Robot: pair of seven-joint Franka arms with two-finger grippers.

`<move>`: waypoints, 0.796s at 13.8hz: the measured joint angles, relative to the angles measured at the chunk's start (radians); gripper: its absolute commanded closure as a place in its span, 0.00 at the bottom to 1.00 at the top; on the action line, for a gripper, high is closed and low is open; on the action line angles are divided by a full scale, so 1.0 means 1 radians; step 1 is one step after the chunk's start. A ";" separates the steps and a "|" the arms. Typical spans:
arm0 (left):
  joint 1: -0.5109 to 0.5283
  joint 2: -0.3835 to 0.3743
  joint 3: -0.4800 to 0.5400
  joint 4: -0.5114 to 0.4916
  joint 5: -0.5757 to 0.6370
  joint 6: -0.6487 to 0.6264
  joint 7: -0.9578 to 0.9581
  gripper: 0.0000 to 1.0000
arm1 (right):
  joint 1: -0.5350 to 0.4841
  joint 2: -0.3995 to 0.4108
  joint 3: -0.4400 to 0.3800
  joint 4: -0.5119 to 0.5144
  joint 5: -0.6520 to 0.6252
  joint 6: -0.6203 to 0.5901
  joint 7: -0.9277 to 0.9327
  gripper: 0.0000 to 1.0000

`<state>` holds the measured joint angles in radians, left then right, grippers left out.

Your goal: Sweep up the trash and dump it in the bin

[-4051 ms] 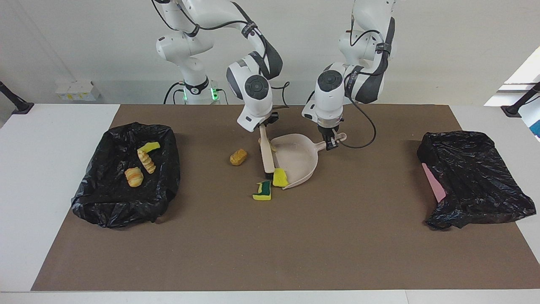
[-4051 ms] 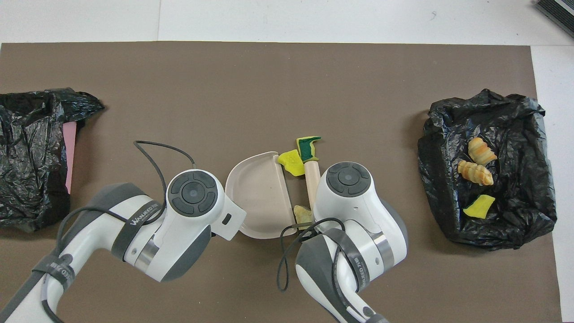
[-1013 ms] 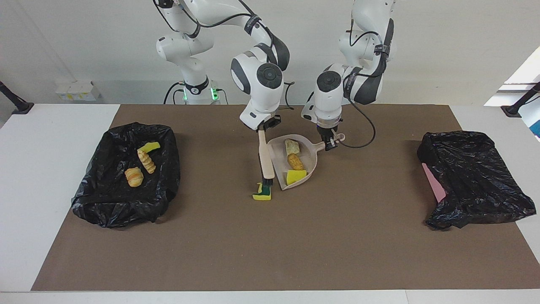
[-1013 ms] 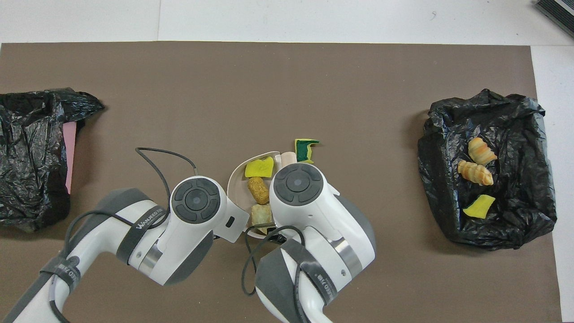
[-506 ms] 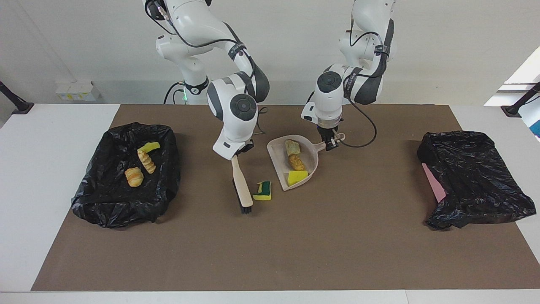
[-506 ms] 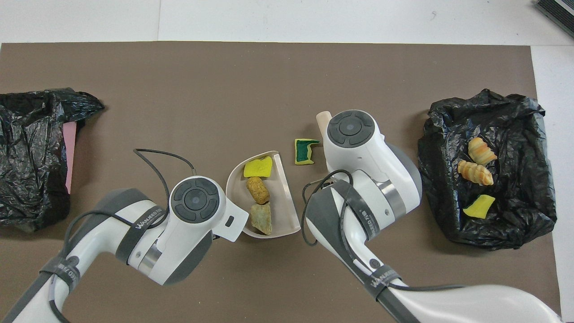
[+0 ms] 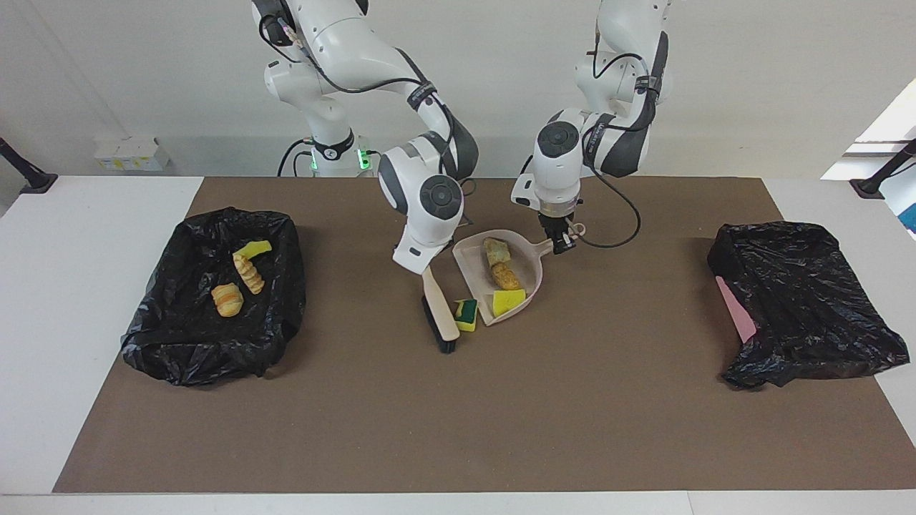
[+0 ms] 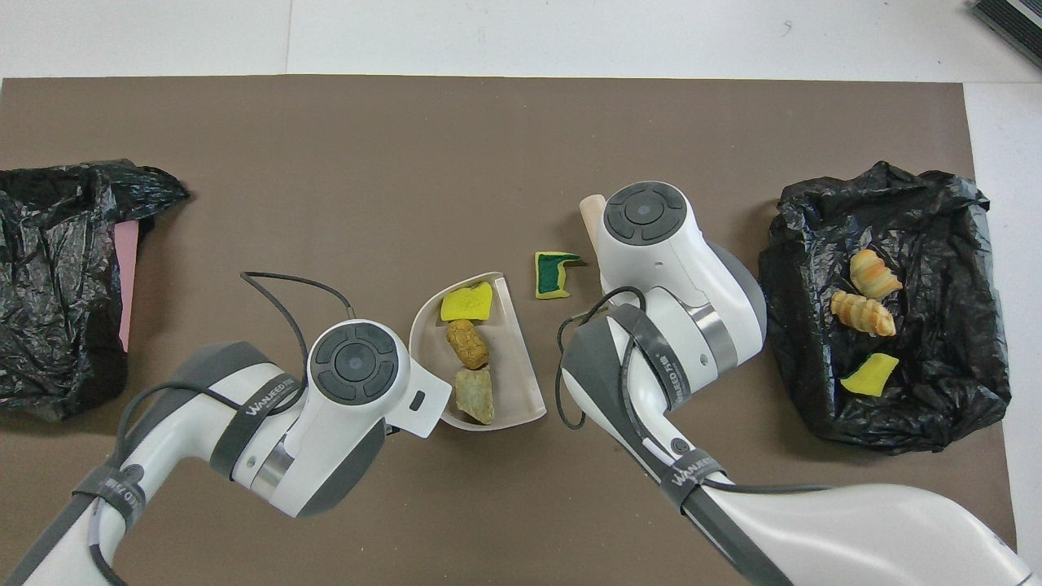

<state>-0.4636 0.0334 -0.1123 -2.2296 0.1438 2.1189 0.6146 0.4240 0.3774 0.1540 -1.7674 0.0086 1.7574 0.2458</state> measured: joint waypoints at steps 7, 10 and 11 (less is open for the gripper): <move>0.026 0.001 0.006 -0.002 0.000 0.036 0.057 1.00 | 0.067 -0.068 0.002 -0.054 0.075 -0.068 0.005 1.00; 0.080 0.007 0.011 0.004 -0.010 0.047 0.128 1.00 | 0.054 -0.099 0.001 -0.054 0.086 -0.122 0.023 1.00; 0.097 0.008 0.012 0.005 -0.015 0.049 0.154 1.00 | 0.054 -0.109 0.001 -0.054 0.087 -0.140 0.056 1.00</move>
<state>-0.3662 0.0414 -0.1006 -2.2251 0.1291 2.1677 0.7689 0.4781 0.2680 0.1548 -1.8209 0.0959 1.6171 0.3015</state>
